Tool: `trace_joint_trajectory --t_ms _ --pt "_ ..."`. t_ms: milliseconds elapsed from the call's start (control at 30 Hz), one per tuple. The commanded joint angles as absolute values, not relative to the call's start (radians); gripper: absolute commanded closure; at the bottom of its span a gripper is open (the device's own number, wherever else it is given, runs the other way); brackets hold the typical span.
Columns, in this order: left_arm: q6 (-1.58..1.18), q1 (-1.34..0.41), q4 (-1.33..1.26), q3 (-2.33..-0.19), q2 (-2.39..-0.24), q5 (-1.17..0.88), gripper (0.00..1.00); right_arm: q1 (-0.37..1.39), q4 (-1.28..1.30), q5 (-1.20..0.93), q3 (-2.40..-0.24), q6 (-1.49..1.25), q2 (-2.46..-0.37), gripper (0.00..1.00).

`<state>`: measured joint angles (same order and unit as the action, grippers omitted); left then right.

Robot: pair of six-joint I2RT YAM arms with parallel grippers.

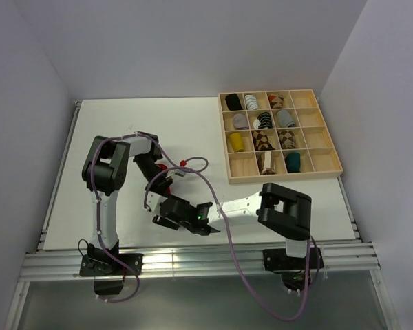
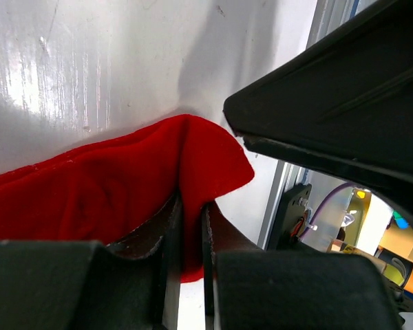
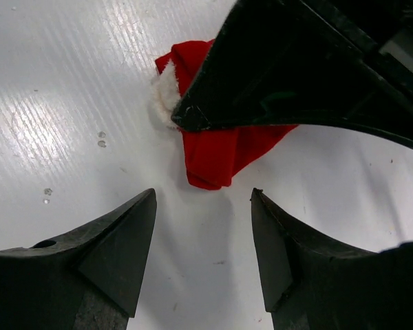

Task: Roll the socks
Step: Roll the sock at the center of the board.

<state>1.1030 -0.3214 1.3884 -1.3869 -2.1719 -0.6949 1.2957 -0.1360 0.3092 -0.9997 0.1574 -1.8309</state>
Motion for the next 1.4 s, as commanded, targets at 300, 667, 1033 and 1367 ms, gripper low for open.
trace_joint_trajectory --t_ms 300,667,1033,1367 --pt "1.138 -0.328 1.379 -1.390 -2.195 -0.680 1.00 1.322 -0.202 0.433 -1.121 0.258 -1.933 0.37" --pt "1.129 -0.331 1.379 -1.393 -2.189 -0.675 1.00 1.322 -0.209 0.426 -1.134 0.268 -1.971 0.51" --pt "1.106 -0.341 1.374 -1.442 -2.164 -0.693 0.81 1.299 -0.146 0.336 -1.164 0.186 -1.959 0.86" --pt "1.077 -0.311 1.364 -1.566 -2.100 -0.798 0.66 1.200 0.001 0.102 -1.167 0.071 -1.879 0.99"
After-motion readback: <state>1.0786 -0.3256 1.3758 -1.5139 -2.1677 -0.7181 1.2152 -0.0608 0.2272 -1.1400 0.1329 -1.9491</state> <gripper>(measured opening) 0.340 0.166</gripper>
